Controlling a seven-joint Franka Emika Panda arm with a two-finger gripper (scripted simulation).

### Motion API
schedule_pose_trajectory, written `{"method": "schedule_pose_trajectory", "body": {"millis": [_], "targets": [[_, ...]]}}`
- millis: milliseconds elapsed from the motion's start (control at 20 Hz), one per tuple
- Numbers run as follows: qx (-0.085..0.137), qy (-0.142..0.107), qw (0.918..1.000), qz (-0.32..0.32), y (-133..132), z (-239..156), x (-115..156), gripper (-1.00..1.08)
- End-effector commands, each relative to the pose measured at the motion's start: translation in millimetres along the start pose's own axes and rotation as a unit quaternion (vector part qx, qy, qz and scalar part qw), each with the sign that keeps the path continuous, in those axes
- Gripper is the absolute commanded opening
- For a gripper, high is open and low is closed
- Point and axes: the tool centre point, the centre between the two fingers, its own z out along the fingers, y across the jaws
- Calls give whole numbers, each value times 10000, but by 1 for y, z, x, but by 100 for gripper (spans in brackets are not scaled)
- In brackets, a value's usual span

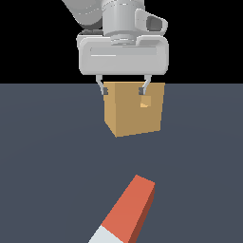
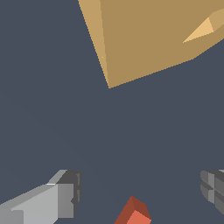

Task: Insert the peg into the horizontal hole in a box.

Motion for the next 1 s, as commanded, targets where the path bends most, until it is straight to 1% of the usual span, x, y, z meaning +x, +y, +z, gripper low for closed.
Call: {"method": "schedule_pose_trajectory", "body": {"millis": [0,100,200,300,400,500,650,800,950], "targets": [[0,0,10000,0,0,0,0,100],[0,-1,10000,31,0,1,-3,100],[0,-6,9999,123,1,5,-12,100],[-1,-12,9996,279,3,11,-27,100],[-1,-21,9988,497,4,19,-49,100],[-2,-32,9970,774,4,29,-76,100],[-3,-50,9916,1289,0,48,-126,100],[-4,-66,9828,1844,-10,69,-180,100],[-3,-74,9739,2269,-22,85,-221,100]]}}
